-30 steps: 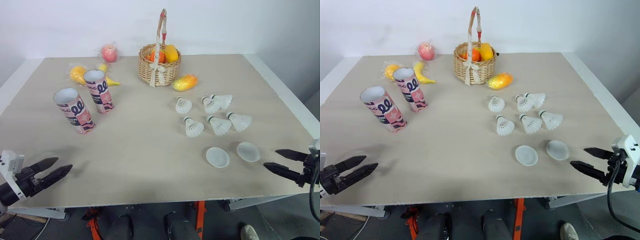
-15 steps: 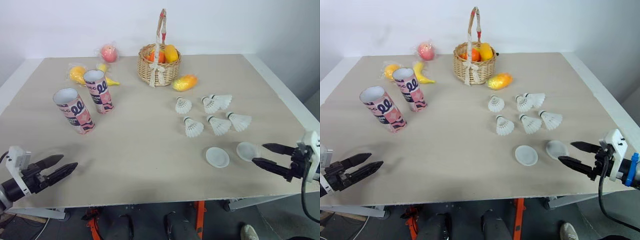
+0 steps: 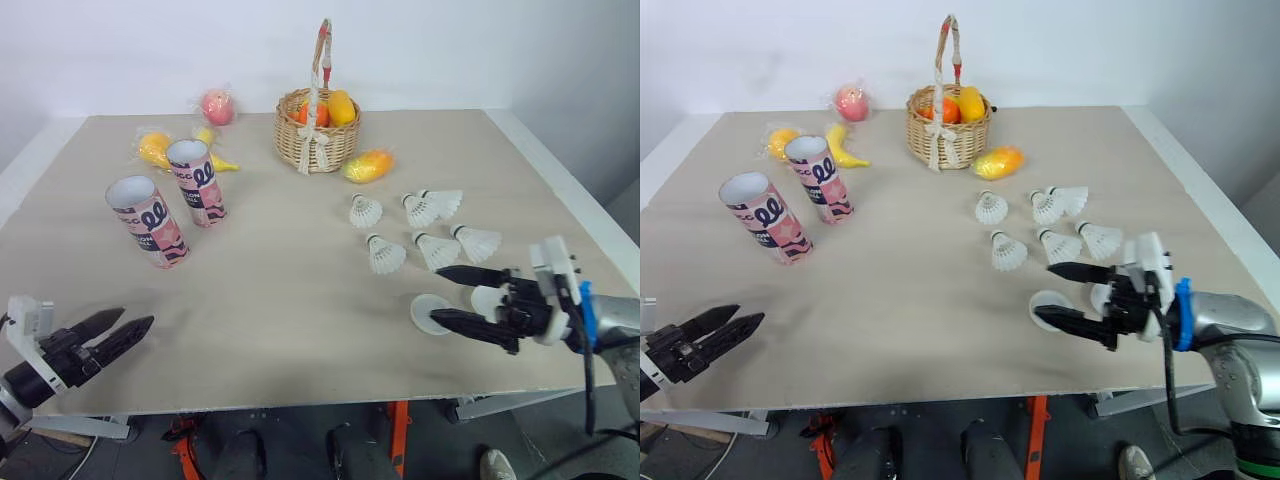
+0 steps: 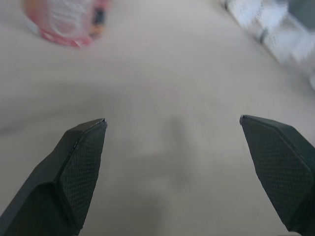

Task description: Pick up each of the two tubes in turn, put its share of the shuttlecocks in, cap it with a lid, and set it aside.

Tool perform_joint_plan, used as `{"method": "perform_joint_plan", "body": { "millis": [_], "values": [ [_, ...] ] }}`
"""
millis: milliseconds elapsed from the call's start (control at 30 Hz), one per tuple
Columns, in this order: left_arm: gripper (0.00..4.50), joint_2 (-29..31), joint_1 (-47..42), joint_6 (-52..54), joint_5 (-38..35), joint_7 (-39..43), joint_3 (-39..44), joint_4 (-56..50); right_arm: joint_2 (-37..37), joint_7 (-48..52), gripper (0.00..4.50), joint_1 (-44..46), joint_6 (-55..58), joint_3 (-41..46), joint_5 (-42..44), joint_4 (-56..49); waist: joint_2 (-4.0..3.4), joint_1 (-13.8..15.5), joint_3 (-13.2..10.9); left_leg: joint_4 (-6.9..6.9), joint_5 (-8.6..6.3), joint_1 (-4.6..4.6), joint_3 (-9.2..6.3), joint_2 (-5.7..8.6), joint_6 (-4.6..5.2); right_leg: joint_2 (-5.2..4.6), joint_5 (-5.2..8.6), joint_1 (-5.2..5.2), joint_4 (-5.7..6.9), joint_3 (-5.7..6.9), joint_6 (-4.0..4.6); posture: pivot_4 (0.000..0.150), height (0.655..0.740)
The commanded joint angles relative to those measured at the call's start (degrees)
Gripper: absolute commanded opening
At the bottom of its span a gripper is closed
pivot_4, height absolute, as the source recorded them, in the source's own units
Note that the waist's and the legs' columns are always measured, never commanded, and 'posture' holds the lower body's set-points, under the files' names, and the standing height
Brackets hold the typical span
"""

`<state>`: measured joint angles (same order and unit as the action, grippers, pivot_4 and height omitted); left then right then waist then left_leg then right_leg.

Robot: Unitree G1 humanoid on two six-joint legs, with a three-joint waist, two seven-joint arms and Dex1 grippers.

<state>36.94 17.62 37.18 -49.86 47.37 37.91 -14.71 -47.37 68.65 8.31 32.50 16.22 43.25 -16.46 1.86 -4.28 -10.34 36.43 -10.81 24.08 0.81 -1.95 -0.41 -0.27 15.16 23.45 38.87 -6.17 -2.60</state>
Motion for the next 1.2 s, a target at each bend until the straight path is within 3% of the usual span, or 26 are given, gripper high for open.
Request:
{"method": "perform_joint_plan", "body": {
  "millis": [33,233,467,767,1200],
  "values": [
    [4.5,-1.4,2.6,-5.7,3.2,-0.6,2.3,-3.5,2.1,-2.7,4.45,4.9,4.2,-2.5,6.5,-5.1,0.03,0.0,0.0,0.0,0.0,0.02,0.0,0.05,0.0,-0.05,0.0,0.0,0.0,-0.01,-0.01,0.15,0.74],
    [4.5,-5.5,5.3,-17.7,11.8,-4.9,4.1,-5.8,7.7,-6.1,4.45,14.3,5.6,-9.4,6.7,-5.5,0.25,0.2,0.1,-0.01,-0.02,0.1,0.0,0.08,-0.03,-0.14,0.04,0.02,-0.05,0.04,-0.01,0.15,0.74],
    [4.5,-6.3,1.4,-24.0,20.5,-10.9,-0.6,-3.9,17.7,-19.3,4.45,25.1,-0.8,-19.1,-9.9,4.1,0.36,0.3,0.2,0.0,0.03,0.12,0.1,-0.05,-0.03,-0.16,-0.09,0.02,-0.05,0.24,0.17,0.15,0.74],
    [4.5,-5.4,-13.8,-27.8,24.9,-10.6,-10.1,8.2,23.4,-25.8,4.45,24.8,-3.2,-22.8,-16.5,1.6,0.42,0.8,0.2,-0.04,-0.06,0.25,0.17,-0.01,-0.09,-0.09,-0.23,0.11,0.04,0.34,0.22,0.15,0.74],
    [4.5,-6.1,-28.2,-32.3,26.0,-5.9,-16.0,25.2,22.1,-25.9,4.45,20.1,-2.1,-22.0,-16.1,-6.0,0.43,1.5,0.2,-0.01,-0.08,0.26,-0.03,-0.17,-0.09,0.01,-0.22,0.04,0.07,0.56,0.29,0.15,0.74]
  ]
}}
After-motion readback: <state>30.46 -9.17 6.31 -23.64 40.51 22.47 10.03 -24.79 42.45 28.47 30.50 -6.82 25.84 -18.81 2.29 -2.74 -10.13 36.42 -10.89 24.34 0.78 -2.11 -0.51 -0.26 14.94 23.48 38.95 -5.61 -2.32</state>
